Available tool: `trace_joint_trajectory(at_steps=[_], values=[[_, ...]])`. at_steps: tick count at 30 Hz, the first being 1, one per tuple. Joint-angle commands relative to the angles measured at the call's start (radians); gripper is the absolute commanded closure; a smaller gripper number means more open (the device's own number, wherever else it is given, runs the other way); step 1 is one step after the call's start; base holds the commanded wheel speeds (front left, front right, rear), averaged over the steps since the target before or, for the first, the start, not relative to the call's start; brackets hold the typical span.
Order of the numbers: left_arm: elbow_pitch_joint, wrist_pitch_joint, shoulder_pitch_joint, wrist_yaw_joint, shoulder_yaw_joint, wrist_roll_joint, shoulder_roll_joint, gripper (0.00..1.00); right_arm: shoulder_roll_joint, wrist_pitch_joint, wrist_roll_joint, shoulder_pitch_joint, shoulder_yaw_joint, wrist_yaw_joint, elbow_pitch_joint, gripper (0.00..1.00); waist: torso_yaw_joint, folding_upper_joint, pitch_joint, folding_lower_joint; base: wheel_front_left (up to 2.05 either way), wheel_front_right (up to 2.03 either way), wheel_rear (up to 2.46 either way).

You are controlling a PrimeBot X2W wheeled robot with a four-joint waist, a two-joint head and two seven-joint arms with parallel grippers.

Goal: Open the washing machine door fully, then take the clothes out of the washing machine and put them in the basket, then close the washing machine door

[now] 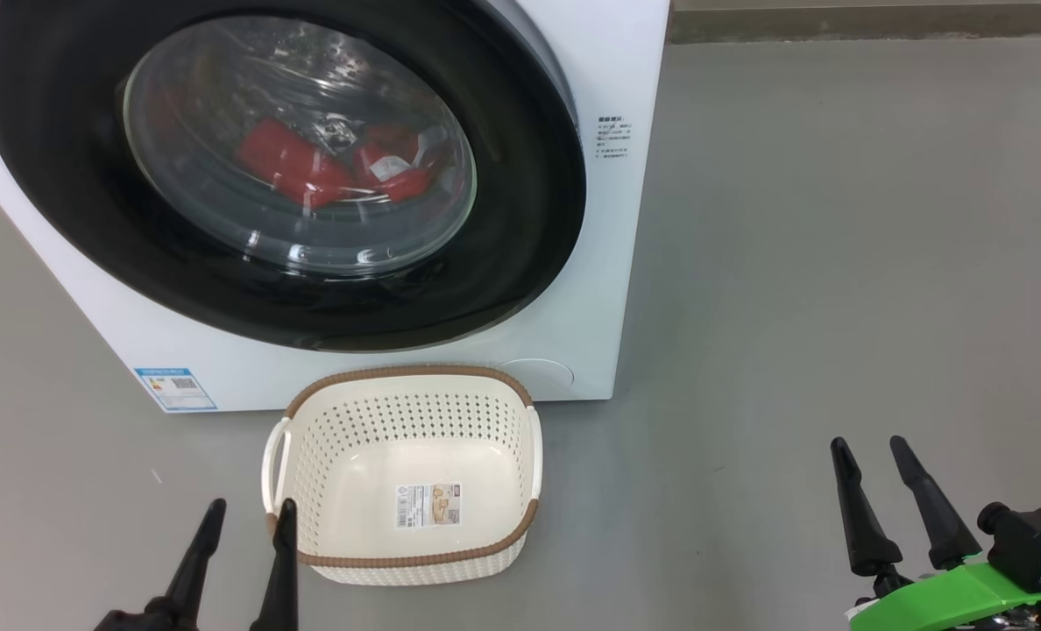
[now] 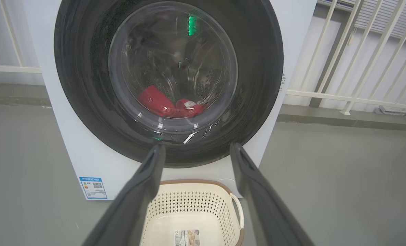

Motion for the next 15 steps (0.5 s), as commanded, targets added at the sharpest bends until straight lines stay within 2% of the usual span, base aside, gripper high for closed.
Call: trace_joint_trajectory(at_steps=[1,9,15], values=[[-0.031,-0.015,-0.002,0.0,0.028,0.031,0.014,0.0,-0.013,-0.015,-0.027,-0.004,0.016,-0.001,-0.032,0.0,0.0,0.0,0.0,-0.0001,0.0,0.0,0.0],[0.008,-0.042,0.009,-0.003,0.04,0.074,0.015,0.0,-0.006,-0.042,-0.107,0.013,-0.008,-0.001,-0.05,0.0,-0.001,0.0,-0.002,-0.0001,0.0,0.0,0.0],[0.036,-0.043,0.009,-0.004,0.053,0.029,0.015,0.0,0.0,-0.042,-0.102,0.015,-0.023,-0.001,-0.051,0.0,-0.005,0.0,-0.001,-0.0001,0.0,0.0,0.0]])
